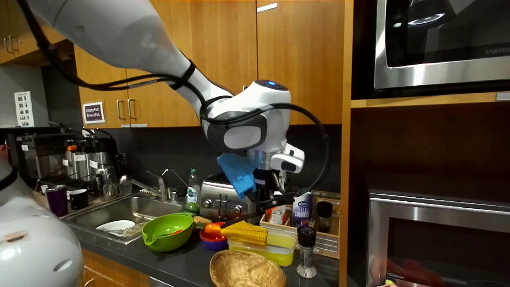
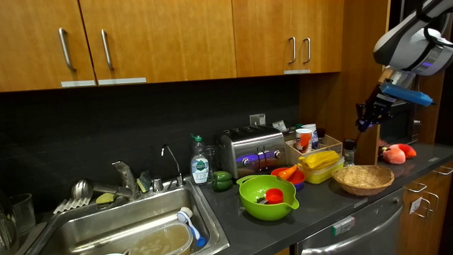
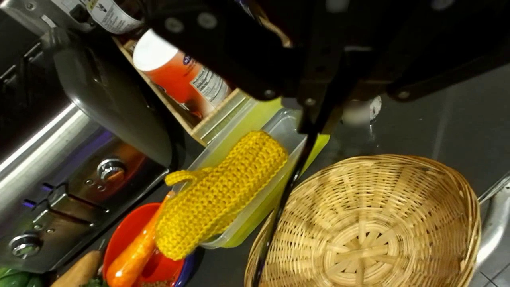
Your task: Move the black ladle to the basket.
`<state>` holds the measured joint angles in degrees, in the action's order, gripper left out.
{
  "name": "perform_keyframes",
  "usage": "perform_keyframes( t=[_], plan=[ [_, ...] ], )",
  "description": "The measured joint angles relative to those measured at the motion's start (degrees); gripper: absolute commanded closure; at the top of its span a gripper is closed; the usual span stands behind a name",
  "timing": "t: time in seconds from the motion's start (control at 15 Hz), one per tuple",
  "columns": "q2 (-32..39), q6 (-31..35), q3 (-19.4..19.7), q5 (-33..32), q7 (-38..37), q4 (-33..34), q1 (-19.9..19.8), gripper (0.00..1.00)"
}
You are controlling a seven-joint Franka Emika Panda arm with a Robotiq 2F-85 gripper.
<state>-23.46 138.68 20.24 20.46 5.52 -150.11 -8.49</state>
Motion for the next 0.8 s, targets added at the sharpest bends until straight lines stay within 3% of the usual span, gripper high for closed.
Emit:
perform_keyframes(
  t=[0.13, 0.27, 0.8],
  plan=[
    [0.84, 0.00, 0.02, 0.69, 0.78, 0.00, 0.17, 0.64],
    [1.58, 0.00, -0.11, 1.30, 1.09, 0.02, 0.46, 0.54],
    [1.80, -0.52, -1.01, 2.17, 3.21, 0.07, 1.40, 0.01]
  ],
)
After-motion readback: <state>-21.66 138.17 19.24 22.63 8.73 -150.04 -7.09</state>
